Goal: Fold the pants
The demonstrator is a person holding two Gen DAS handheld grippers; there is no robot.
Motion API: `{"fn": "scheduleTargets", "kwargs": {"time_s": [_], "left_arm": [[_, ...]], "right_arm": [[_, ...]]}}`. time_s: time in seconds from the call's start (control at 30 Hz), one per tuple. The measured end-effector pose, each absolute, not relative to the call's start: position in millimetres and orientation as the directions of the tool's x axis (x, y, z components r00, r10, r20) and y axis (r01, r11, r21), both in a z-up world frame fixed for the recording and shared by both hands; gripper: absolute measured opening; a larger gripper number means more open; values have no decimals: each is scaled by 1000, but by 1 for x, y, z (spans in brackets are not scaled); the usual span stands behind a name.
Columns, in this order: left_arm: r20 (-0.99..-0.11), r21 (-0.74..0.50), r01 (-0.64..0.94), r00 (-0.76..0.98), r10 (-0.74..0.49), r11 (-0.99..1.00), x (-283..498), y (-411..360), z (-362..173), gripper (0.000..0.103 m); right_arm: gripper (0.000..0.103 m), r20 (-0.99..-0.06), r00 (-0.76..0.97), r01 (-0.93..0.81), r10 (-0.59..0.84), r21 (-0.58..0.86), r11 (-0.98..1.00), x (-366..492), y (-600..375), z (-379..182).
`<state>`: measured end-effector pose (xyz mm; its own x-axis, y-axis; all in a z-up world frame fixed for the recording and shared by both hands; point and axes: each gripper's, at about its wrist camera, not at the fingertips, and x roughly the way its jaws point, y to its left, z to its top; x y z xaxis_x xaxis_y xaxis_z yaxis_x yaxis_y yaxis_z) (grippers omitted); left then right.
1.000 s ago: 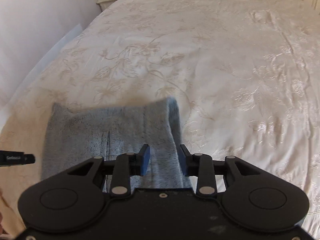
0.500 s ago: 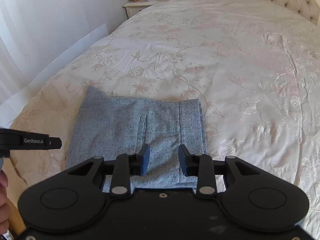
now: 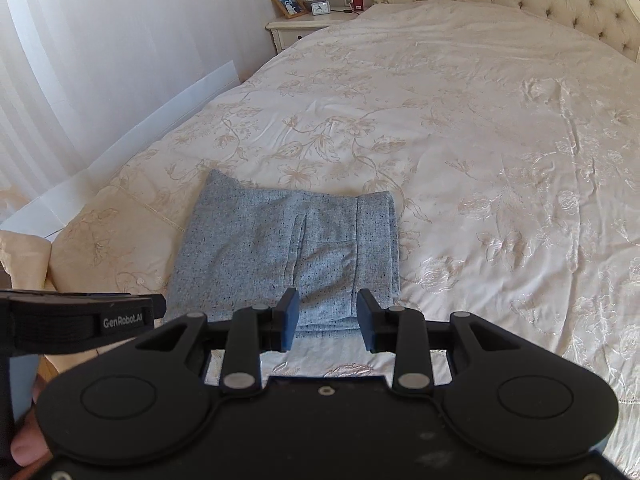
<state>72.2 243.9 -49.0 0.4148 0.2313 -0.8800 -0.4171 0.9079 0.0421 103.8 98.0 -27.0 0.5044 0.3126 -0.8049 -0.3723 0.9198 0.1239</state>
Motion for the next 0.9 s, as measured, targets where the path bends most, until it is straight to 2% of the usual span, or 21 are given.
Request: {"fn": "scheduleTargets", "kwargs": {"time_s": [0.9], "left_arm": [[-876, 38, -436, 418, 240, 899, 55, 243, -43, 37]], "right_arm": [[35, -799, 511, -378, 317, 123, 918, 85, 100, -16]]}}
